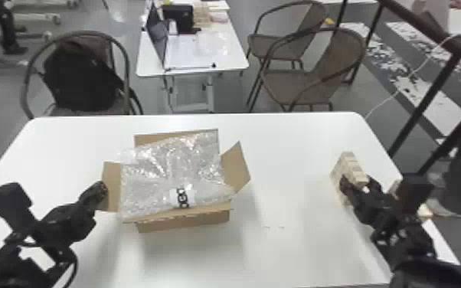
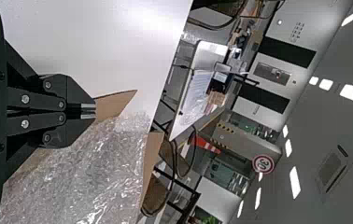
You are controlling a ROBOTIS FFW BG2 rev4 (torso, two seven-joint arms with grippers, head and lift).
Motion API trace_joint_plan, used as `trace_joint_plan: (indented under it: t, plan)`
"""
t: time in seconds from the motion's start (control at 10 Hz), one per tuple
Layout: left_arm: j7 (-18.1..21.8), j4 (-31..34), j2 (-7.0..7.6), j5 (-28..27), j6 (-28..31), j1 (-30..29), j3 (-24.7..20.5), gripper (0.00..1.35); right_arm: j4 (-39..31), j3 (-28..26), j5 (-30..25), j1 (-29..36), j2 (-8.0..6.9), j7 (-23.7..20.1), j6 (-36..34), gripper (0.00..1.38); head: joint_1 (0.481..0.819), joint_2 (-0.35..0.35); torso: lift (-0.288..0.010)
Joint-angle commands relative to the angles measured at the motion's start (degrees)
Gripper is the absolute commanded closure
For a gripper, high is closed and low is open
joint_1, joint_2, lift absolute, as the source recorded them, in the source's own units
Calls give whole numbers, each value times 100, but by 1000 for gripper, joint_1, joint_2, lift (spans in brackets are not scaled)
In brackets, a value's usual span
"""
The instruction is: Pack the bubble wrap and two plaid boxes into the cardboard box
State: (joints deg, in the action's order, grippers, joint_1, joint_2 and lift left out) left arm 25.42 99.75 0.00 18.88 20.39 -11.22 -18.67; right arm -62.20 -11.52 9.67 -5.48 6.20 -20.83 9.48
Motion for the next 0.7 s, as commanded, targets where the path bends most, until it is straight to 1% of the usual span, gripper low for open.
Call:
trace_joint_plan:
  t: [0.0, 0.2, 0.3, 0.4, 0.5, 0.6]
  plan:
    - [7, 0, -15, 2, 0, -3, -5, 1211, -12, 0, 9, 3, -58, 9, -51, 1099, 695, -28, -71]
    - [16, -9, -15, -7, 0, -3, 4, 1211, -73, 0, 9, 3, -102, 0, -60, 1099, 695, -21, -71]
    - [16, -9, -15, -7, 0, -3, 4, 1211, -187, 18, 79, 38, -119, 0, -60, 1099, 695, -20, -71]
    - [16, -17, -15, -7, 0, -12, 4, 1211, -407, 159, 264, 82, -119, 0, -86, 1099, 695, -19, -71]
    - [16, -17, -15, -7, 0, -3, 4, 1211, -899, 361, 431, 143, -119, -17, -359, 1099, 695, -13, -71]
    - [16, -17, -15, -7, 0, -3, 4, 1211, -1558, 624, 545, 152, -119, -114, -842, 1099, 695, 1, -71]
